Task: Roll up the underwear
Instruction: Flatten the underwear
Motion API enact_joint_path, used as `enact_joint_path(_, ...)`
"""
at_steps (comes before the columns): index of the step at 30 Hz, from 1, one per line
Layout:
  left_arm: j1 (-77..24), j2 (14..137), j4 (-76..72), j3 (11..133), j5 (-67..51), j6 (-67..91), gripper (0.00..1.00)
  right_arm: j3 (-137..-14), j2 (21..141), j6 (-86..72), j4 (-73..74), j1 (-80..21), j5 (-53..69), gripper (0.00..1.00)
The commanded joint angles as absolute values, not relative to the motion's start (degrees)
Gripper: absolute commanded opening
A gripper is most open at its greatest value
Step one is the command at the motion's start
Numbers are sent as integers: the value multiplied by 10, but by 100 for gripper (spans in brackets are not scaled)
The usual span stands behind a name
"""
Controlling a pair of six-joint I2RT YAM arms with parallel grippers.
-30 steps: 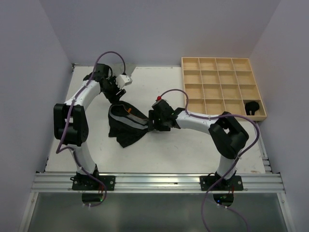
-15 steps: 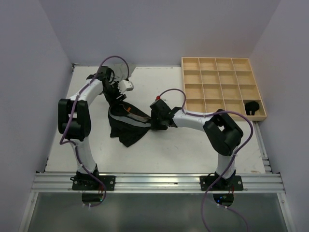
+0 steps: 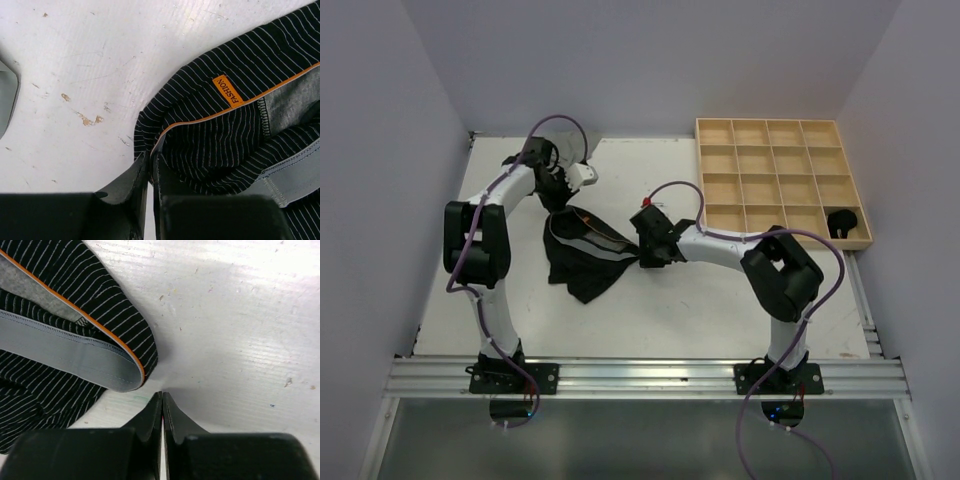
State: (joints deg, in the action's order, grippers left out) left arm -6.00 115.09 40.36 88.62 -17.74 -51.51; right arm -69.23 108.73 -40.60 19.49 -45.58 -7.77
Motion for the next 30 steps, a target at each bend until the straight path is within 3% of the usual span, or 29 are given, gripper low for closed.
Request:
enact_joint_path(1,-52,1124,366,906,-178,-489,10,-722,1060,-374,225,-454,-122,3)
enact_joint_path(4,-41,1091,347,911,-188,-461,1,-734,1040,-351,243,-454,-142,0)
enact_joint_path(12,-39,1046,385,931,-200,-432,0,-814,1026,-265,286,-453,-154,0)
enact_joint_path(14,-40,1050,396,929,-197,-431,0,-827,1035,-274,280,-453,-132,11)
enact_joint_path(17,-39,1056,403,924,-197,-425,0,-824,1044,-323,257,-454,-99,45)
enact_joint_path(20,-39,1055,389,911,-199,-413,0,-810,1057,-379,218,-454,-100,52)
enact_joint_path(26,-38,1061,386,916,-200,-403,0,-812,1093,-477,204,-454,-123,50)
enact_joint_path(30,-39,1065,382,912,-203,-402,0,-759,1082,-565,125,-456,-120,41)
